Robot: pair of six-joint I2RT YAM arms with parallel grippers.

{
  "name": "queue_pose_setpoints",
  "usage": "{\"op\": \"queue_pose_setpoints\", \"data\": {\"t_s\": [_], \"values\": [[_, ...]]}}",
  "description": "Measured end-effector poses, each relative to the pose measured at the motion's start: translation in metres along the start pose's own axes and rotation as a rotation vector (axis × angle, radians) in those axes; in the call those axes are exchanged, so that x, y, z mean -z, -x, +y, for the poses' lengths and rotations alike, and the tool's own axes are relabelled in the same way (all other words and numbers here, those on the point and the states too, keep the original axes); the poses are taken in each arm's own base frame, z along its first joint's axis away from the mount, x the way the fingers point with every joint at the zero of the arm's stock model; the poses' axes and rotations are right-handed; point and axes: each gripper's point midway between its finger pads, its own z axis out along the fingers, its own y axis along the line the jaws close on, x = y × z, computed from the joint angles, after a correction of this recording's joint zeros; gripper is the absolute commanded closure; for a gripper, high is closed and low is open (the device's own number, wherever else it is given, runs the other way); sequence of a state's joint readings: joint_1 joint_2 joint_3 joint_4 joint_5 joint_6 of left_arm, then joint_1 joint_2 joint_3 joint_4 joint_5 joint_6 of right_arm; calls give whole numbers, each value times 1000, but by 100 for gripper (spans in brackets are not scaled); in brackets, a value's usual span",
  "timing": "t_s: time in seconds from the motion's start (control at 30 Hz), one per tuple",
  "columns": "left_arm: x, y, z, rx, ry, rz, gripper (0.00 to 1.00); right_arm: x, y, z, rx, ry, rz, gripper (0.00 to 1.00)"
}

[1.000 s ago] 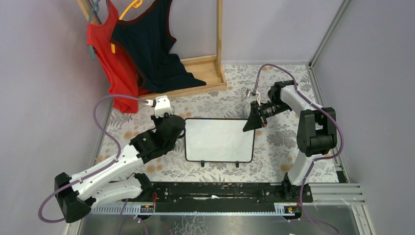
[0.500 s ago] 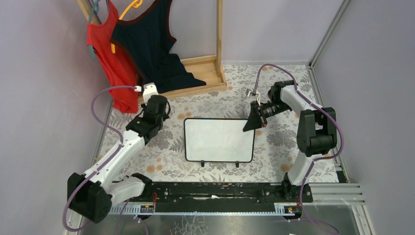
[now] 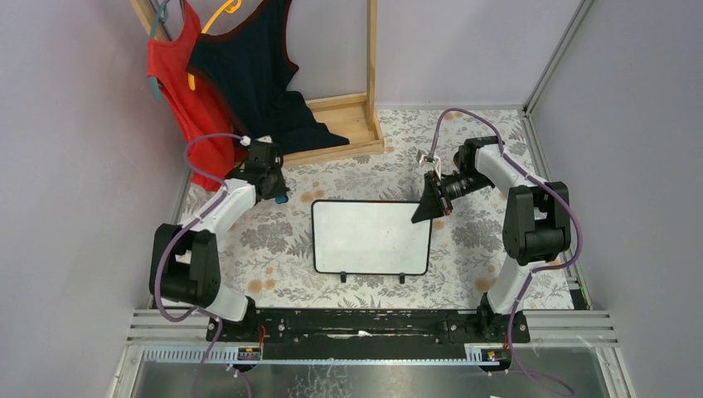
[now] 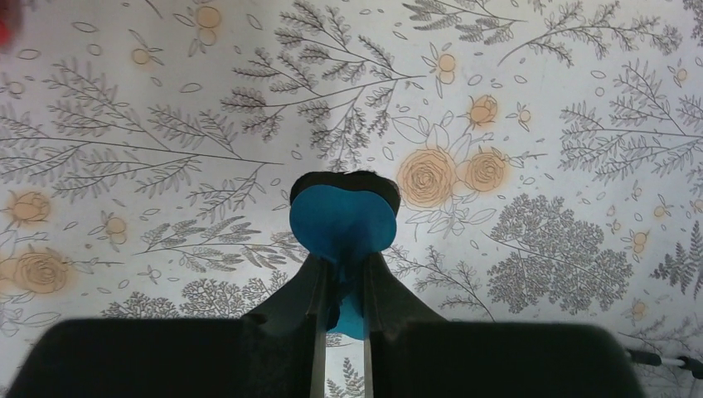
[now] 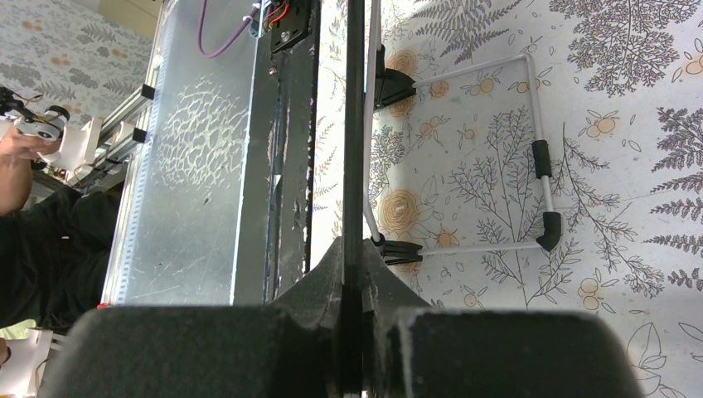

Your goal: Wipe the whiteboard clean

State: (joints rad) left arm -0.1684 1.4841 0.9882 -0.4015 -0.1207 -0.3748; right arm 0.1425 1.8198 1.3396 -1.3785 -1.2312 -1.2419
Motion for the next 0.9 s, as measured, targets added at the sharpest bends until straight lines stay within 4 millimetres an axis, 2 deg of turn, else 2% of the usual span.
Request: {"op": "queue_pose_setpoints", "data": {"t_s": [0.1,0.27,0.43,0.67,0.9], "values": [[-2,-3,-5,-4,-21,32,92,0,0,0,1,0,0,100],[5,-1,-9,-12,-33,59,85,0,0,0,0,0,0,100],[0,-8,-9,-26,-26,111,85,0,0,0,0,0,0,100],[-21,-39,-3,-39,-4,233,85,0,0,0,0,0,0,100],[-24,-46,-3,-39,-8,258,85,0,0,0,0,0,0,100]]}}
